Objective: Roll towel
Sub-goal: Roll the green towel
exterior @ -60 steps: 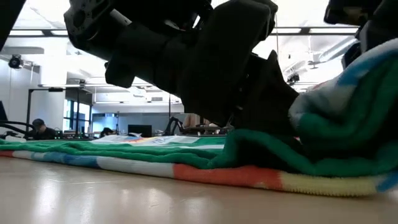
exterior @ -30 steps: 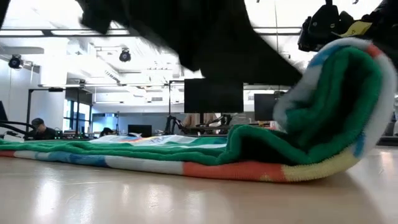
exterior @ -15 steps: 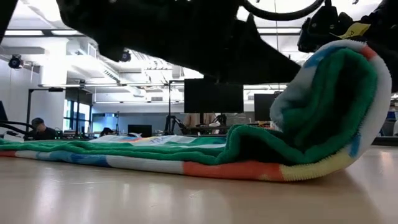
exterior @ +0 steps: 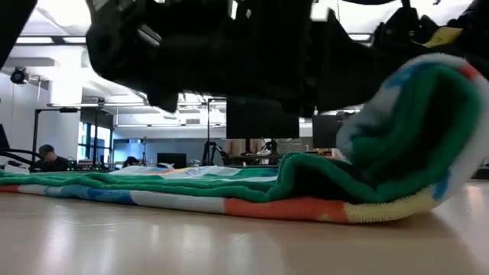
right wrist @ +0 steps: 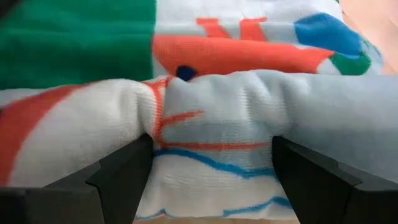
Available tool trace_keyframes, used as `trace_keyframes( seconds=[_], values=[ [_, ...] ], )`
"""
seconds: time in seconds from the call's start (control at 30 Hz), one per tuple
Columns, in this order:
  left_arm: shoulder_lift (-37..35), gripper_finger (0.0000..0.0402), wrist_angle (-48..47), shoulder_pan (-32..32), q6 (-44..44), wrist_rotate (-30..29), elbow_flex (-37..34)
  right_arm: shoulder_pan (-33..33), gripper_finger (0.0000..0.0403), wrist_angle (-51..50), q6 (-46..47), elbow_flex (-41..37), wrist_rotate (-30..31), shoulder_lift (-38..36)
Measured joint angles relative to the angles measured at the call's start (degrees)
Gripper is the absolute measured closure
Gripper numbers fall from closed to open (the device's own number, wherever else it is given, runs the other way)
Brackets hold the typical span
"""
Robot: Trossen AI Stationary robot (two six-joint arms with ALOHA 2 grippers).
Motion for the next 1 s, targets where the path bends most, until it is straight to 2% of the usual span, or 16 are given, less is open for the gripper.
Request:
trace_keyframes(
  seconds=[0.13, 0.43, 0.87, 1.0],
  values=[
    [-1.5, 0.0283, -7.3, 0.3, 0.0, 0.2, 0.3, 0.1, 0.0092, 0.0, 0.2, 0.0, 0.2, 0.0],
    [-2.7, 0.0283, -14.3, 0.4, 0.2, 0.1, -0.5, 0.3, 0.0092, -0.3, -0.8, -0.1, -0.7, 0.0],
    [-5.0, 0.0283, -15.3, 0.5, 2.3, 0.0, -2.5, 0.5, 0.0096, -0.6, -1.4, -0.1, -2.7, -0.4],
    [-6.7, 0.0283, -11.5, 0.6, 3.8, 1.7, -2.6, 0.5, 0.0092, -0.7, -1.4, -0.1, -3.1, -0.4]
  ],
)
